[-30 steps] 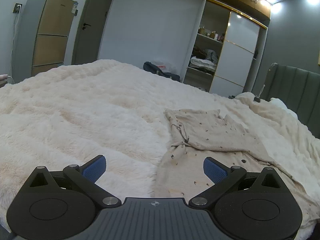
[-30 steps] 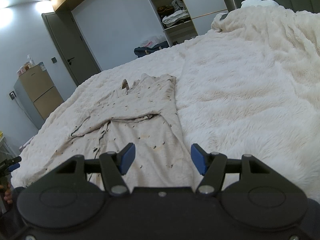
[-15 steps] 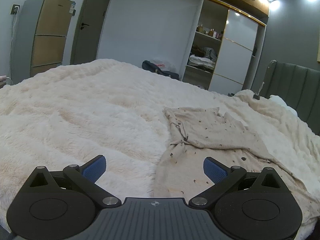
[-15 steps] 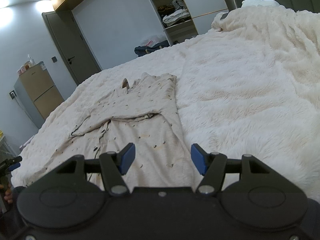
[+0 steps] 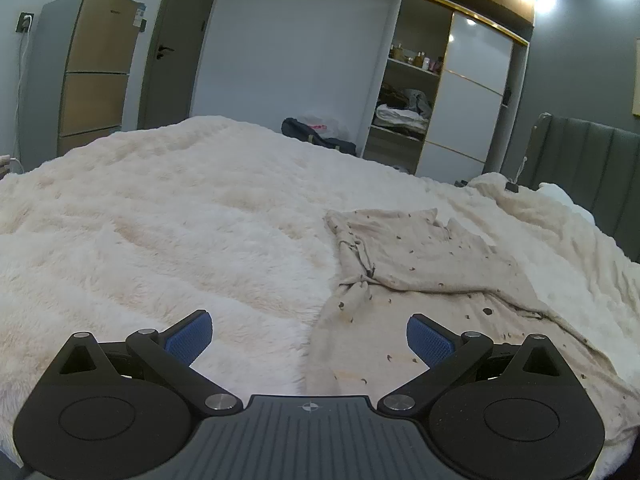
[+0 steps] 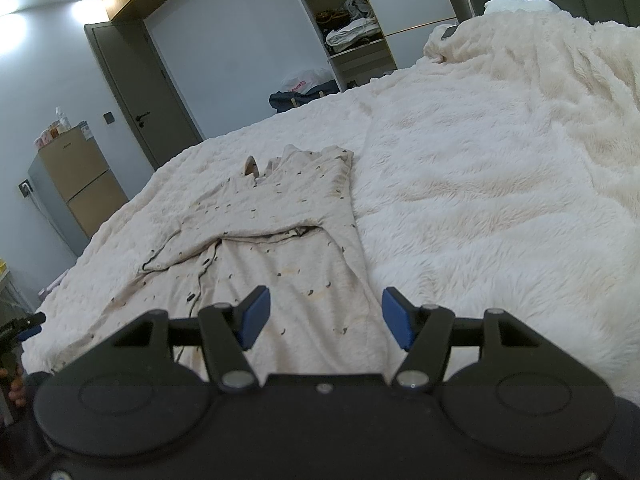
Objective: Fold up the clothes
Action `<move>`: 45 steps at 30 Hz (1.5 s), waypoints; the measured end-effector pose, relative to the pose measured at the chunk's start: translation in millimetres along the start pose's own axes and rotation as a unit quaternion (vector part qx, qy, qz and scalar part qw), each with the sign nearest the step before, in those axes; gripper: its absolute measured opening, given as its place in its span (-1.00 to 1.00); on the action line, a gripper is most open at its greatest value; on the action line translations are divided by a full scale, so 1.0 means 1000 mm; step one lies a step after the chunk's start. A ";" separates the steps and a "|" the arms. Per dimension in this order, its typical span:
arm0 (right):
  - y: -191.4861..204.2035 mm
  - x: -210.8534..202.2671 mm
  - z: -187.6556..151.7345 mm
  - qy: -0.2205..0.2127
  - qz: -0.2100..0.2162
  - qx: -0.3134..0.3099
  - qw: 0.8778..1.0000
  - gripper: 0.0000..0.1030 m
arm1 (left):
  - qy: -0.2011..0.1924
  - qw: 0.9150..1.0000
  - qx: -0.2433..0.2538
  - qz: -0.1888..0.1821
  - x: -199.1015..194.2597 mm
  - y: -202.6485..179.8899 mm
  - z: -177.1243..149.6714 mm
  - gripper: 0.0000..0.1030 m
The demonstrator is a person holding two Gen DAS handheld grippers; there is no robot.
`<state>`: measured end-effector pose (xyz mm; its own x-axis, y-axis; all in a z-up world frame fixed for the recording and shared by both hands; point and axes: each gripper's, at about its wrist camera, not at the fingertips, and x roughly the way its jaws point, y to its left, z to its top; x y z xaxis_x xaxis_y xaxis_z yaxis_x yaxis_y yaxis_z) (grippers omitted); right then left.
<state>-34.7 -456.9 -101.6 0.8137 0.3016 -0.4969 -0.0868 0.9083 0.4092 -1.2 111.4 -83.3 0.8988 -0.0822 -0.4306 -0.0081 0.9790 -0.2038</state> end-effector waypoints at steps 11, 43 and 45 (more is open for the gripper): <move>-0.001 0.000 0.000 0.000 0.000 0.000 1.000 0.17 | 0.003 1.000 0.005 0.002 0.001 -0.004 -0.001 0.99; 0.137 0.020 -0.108 0.164 -0.023 -0.673 0.721 0.26 | 0.092 0.786 0.580 -0.192 -0.015 -0.117 -0.056 0.98; 0.140 0.025 -0.110 0.169 -0.023 -0.682 0.711 0.26 | 0.096 0.776 0.592 -0.195 -0.012 -0.120 -0.064 0.98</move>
<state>-90.1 -290.2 -140.7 0.6696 0.1052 -0.7352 -0.7285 0.2856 -0.6227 -39.1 -17.0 -110.3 0.6489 -0.3291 -0.6860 0.7587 0.3481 0.5507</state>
